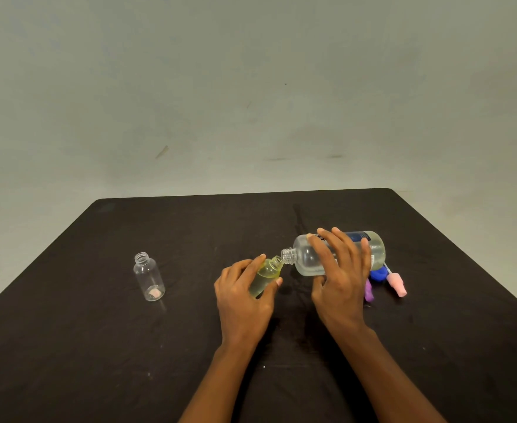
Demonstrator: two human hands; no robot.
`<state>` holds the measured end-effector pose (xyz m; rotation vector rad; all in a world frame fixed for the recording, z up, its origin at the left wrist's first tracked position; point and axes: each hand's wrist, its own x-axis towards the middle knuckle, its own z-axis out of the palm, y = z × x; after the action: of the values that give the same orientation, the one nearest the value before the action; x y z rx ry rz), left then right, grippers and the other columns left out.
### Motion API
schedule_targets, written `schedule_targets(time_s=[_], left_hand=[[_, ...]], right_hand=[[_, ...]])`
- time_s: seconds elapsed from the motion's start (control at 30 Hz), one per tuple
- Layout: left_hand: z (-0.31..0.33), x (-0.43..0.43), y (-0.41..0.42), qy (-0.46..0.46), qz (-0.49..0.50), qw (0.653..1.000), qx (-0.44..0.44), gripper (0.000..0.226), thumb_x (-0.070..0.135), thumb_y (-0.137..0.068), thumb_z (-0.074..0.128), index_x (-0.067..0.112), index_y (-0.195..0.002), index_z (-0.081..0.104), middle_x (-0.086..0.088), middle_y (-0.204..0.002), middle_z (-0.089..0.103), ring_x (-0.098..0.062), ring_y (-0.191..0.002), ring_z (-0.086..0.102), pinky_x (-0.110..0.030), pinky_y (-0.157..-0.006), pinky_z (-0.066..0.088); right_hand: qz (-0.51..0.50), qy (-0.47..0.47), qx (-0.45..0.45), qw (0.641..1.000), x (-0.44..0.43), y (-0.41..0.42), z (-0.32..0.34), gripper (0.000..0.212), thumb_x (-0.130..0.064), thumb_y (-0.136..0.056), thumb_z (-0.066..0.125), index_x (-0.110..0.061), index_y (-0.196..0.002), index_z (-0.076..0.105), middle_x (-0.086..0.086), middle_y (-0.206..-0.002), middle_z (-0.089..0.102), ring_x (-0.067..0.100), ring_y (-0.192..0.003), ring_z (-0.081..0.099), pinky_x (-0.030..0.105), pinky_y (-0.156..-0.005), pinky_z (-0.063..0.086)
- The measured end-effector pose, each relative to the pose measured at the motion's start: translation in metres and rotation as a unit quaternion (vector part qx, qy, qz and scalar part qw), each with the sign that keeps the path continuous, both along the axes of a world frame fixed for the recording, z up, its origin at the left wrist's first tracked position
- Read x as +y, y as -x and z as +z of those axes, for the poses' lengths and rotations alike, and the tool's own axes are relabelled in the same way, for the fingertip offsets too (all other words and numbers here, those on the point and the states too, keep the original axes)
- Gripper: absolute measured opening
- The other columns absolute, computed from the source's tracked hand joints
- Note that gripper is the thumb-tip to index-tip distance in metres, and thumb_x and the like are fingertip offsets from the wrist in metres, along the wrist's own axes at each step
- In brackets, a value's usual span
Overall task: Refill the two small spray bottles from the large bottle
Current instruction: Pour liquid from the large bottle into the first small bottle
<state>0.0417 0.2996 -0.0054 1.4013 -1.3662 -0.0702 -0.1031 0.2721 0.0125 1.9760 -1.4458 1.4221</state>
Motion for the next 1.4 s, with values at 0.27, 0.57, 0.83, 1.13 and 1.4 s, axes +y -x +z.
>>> schedule_targets(time_s=[0.27, 0.57, 0.83, 1.13, 1.4], left_hand=[[-0.0001, 0.0, -0.0004, 0.0, -0.002, 1.0, -0.005, 0.046, 0.024, -0.067, 0.085, 0.021, -0.11, 0.07, 0.012, -0.097, 0.063, -0.003, -0.092, 0.05, -0.019, -0.089, 0.031], [0.0008, 0.0001, -0.0005, 0.002, -0.002, 1.0, -0.005, 0.045, 0.023, -0.066, 0.085, 0.021, -0.109, 0.071, 0.012, -0.097, 0.064, 0.0, -0.091, 0.049, -0.022, -0.089, 0.032], [0.0015, 0.0003, -0.0002, 0.003, 0.0, 1.0, -0.011, 0.044, 0.023, -0.066, 0.086, 0.019, -0.107, 0.071, 0.011, -0.096, 0.066, -0.001, -0.091, 0.053, -0.024, -0.091, 0.033], [0.0013, 0.0, 0.0, 0.001, 0.001, 1.0, -0.011, 0.044, 0.024, -0.065, 0.086, 0.018, -0.106, 0.072, 0.012, -0.096, 0.066, 0.001, -0.09, 0.051, -0.021, -0.09, 0.031], [-0.0001, -0.0009, 0.0001, -0.001, -0.004, 1.0, -0.011, 0.044, 0.025, -0.064, 0.086, 0.019, -0.106, 0.071, 0.013, -0.095, 0.066, 0.005, -0.089, 0.051, -0.017, -0.091, 0.03]], right_hand=[[-0.001, -0.01, 0.004, 1.0, -0.0002, 0.0004, -0.0004, 0.07, 0.023, -0.055, 0.07, -0.008, -0.117, 0.065, 0.012, -0.123, 0.061, 0.025, -0.126, 0.042, 0.055, -0.11, 0.02], [-0.002, -0.01, 0.001, 1.0, 0.0, -0.0002, -0.0008, 0.071, 0.024, -0.054, 0.068, -0.008, -0.117, 0.064, 0.012, -0.123, 0.061, 0.024, -0.127, 0.041, 0.056, -0.11, 0.021], [-0.002, -0.004, 0.0, 1.0, -0.0006, 0.0001, 0.0004, 0.068, 0.024, -0.055, 0.068, -0.008, -0.115, 0.065, 0.012, -0.122, 0.062, 0.025, -0.126, 0.041, 0.054, -0.111, 0.019], [0.002, 0.002, 0.002, 1.0, -0.0016, 0.0, -0.0007, 0.071, 0.023, -0.054, 0.069, -0.01, -0.116, 0.063, 0.012, -0.122, 0.061, 0.025, -0.126, 0.042, 0.052, -0.112, 0.018], [0.007, 0.011, -0.004, 1.0, -0.0021, -0.0001, -0.0003, 0.076, 0.024, -0.055, 0.064, -0.016, -0.119, 0.055, 0.012, -0.122, 0.062, 0.025, -0.126, 0.042, 0.051, -0.112, 0.017]])
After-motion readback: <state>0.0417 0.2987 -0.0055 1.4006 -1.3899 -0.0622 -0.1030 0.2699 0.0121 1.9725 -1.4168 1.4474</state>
